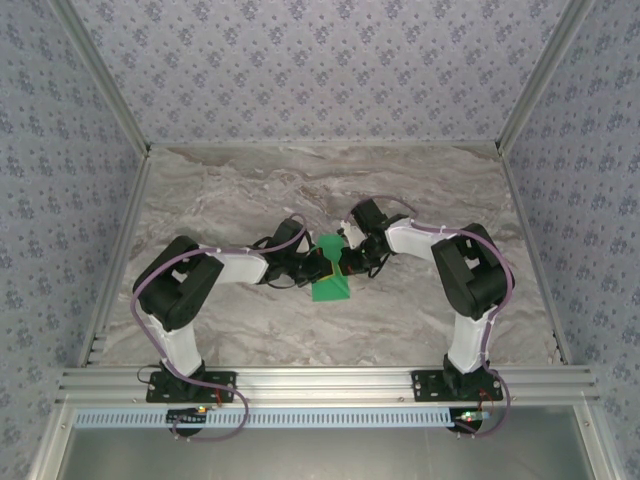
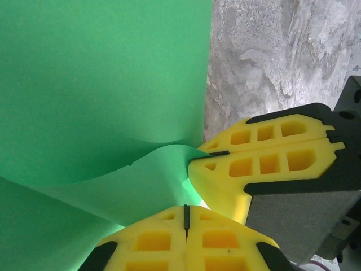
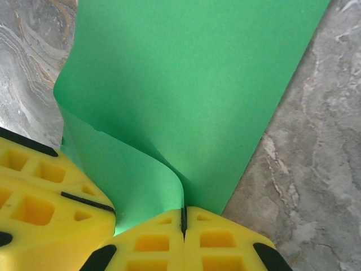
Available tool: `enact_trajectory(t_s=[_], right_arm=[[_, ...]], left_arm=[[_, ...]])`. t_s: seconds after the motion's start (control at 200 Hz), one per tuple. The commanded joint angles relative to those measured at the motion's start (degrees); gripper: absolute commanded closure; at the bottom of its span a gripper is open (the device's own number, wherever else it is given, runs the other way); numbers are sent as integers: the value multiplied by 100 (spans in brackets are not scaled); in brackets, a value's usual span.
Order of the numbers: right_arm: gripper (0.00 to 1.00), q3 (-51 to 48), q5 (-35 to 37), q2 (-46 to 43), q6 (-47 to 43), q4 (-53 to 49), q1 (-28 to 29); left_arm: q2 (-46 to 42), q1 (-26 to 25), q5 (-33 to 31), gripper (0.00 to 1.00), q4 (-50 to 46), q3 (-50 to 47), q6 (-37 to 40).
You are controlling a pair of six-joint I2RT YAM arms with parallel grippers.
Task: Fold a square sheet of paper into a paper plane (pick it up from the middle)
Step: Fold the triangle a second time at the center of the table.
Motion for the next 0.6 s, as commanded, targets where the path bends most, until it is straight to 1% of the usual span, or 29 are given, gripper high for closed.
enact_trajectory(t_s=[0.0, 0.595], right_arm=[[94, 137, 66, 149, -53, -116, -41], [93, 180, 41, 240, -53, -167, -30]], left_arm=[[40, -38, 23, 100, -143, 111, 146], [94, -33, -111, 100, -322, -51, 129]])
